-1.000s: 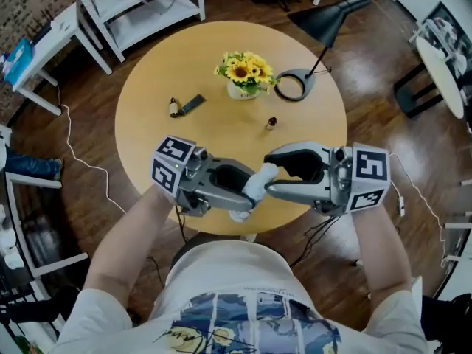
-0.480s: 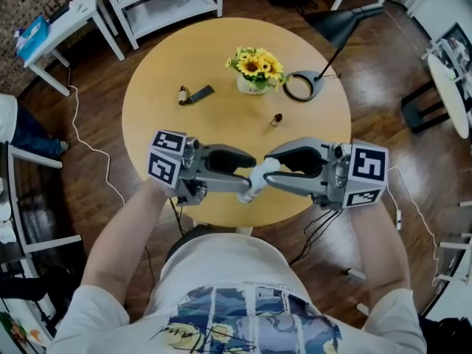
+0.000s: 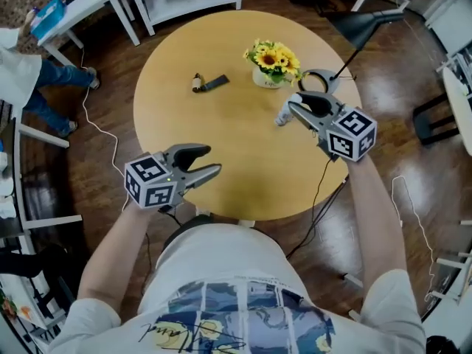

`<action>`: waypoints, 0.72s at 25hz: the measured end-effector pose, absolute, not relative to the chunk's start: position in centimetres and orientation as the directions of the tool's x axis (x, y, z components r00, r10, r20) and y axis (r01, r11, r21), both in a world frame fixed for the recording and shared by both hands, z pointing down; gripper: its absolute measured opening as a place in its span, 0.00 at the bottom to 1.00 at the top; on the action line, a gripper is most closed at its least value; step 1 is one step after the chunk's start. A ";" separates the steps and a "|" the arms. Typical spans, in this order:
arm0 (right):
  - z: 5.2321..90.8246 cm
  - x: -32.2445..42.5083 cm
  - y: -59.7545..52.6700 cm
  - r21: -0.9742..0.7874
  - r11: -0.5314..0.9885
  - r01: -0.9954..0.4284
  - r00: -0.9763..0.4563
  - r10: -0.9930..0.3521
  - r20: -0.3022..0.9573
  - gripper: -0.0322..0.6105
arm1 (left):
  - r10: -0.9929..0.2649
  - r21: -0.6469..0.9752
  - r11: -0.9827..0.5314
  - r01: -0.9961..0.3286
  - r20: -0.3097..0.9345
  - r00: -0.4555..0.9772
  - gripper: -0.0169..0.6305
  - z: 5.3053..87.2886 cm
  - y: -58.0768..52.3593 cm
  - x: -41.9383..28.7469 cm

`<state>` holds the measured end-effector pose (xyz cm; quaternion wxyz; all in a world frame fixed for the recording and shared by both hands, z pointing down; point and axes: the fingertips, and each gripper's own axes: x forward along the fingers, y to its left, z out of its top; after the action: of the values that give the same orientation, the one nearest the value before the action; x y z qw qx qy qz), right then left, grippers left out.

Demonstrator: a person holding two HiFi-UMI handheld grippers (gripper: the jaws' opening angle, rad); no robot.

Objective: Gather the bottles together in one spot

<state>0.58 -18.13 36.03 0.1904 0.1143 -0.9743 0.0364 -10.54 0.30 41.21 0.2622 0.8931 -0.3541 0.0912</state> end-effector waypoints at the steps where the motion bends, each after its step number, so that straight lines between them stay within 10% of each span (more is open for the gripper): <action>1: 36.9 0.4 -19.2 -0.017 0.966 -0.259 -0.892 -0.233 0.388 0.24 | -0.589 0.418 -0.601 -0.682 0.345 0.731 0.37 41.4 1.1 -10.6; 18: 51.3 -1.2 -25.8 0.056 0.890 -0.453 -0.777 -0.425 0.465 0.24 | -0.608 0.496 -0.479 -0.724 0.407 0.682 0.33 44.5 6.0 -13.4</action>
<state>-1.21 -25.76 51.33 0.2392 0.2329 -0.9422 0.0297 -13.41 5.97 44.50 0.3298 0.8556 -0.3893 0.0877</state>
